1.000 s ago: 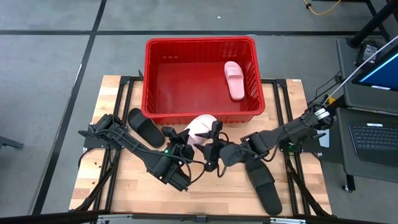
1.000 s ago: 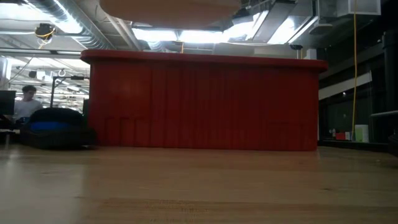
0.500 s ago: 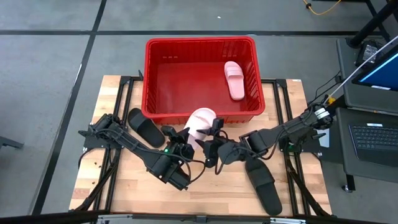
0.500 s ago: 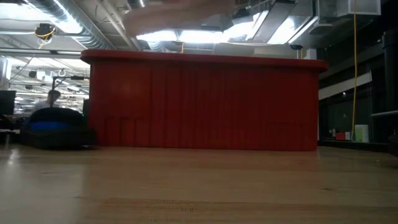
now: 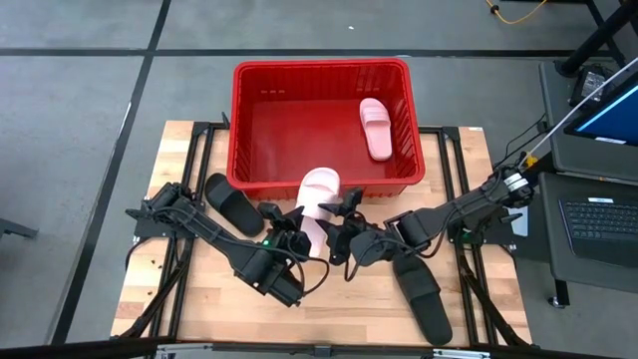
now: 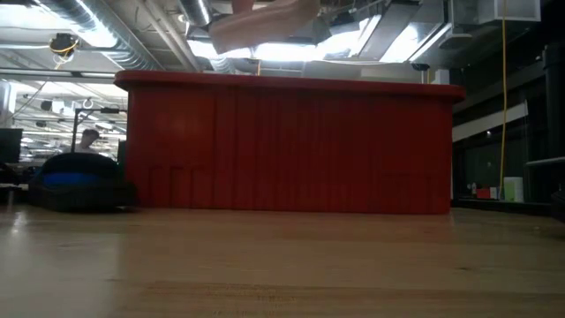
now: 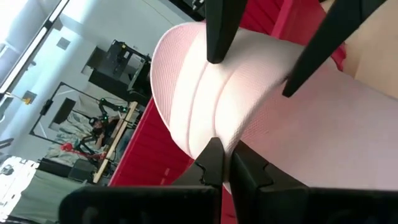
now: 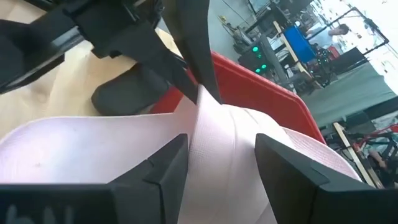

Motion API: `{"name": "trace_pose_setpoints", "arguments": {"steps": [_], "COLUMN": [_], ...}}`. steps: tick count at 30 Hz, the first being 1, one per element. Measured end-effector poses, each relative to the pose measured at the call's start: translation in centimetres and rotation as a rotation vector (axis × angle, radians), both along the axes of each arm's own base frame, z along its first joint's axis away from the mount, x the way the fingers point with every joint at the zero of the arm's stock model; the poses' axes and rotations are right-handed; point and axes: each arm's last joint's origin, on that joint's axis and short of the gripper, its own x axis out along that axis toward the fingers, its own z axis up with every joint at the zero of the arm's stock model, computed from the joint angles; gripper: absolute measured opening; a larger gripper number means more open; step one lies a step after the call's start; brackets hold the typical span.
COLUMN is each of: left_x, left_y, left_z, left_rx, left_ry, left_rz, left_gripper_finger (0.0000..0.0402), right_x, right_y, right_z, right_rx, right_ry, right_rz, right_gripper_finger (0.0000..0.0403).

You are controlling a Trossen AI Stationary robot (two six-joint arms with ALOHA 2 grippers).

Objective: Pick and place slides into bin
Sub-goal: Put the pink slide into the red bin

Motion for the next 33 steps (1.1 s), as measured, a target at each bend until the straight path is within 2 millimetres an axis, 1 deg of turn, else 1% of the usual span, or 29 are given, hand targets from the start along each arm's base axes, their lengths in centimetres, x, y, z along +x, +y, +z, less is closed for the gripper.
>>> {"name": "trace_pose_setpoints", "arguments": {"steps": [5,9,16,21,23,26,33], "left_x": [0.0,0.2,0.2,0.4,0.6,0.8,1.1], "left_y": [-0.1,-0.3,-0.7,-0.6,-0.6,-1.0,-1.2], "left_z": [0.1,0.8,2.1,2.4,2.4,2.5,2.5], "left_rx": [-0.016,-0.083,-0.117,-0.11,-0.112,-0.114,-0.124], "left_ry": [-0.002,-0.027,-0.056,-0.073,-0.086,-0.097,-0.085], "left_rz": [-0.001,0.001,-0.013,-0.013,-0.015,-0.032,-0.049], "left_gripper_finger": [0.0004,0.0004,0.0004,0.0004,0.0004,0.0004,0.0004], "right_x": [-0.1,-0.2,-0.7,-1.1,-1.3,-1.5,-1.9], "right_y": [0.0,0.0,1.0,2.0,2.2,2.4,3.3], "right_z": [0.0,0.0,0.1,0.1,0.2,0.2,0.3], "right_rx": [-0.013,-0.086,-0.109,-0.114,-0.132,-0.148,-0.147], "right_ry": [0.003,0.018,0.005,-0.001,-0.008,-0.016,-0.03], "right_rz": [-0.014,-0.057,-0.066,-0.049,-0.075,-0.095,-0.08], "right_gripper_finger": [0.0186,0.0186,0.0186,0.0186,0.0183,0.0169,0.0115]}}
